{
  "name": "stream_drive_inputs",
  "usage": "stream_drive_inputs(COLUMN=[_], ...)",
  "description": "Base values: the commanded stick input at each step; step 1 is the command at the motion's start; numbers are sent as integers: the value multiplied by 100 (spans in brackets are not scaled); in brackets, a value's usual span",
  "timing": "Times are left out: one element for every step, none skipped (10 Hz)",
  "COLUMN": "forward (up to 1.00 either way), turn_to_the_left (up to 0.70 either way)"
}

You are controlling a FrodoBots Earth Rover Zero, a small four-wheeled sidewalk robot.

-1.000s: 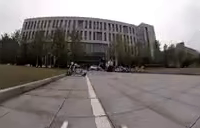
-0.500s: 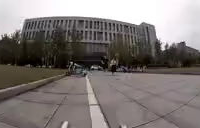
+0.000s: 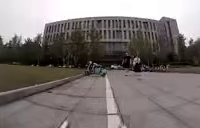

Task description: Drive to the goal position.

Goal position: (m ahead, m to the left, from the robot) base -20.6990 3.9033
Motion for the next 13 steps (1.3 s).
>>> stream_drive_inputs(forward=[70, 70, 70, 70, 70, 70, 70, 70, 70, 70, 70, 70, 70], turn_to_the_left=[0, 0, 0, 0, 0, 0, 0, 0, -3, -32, -29, -2, 0])
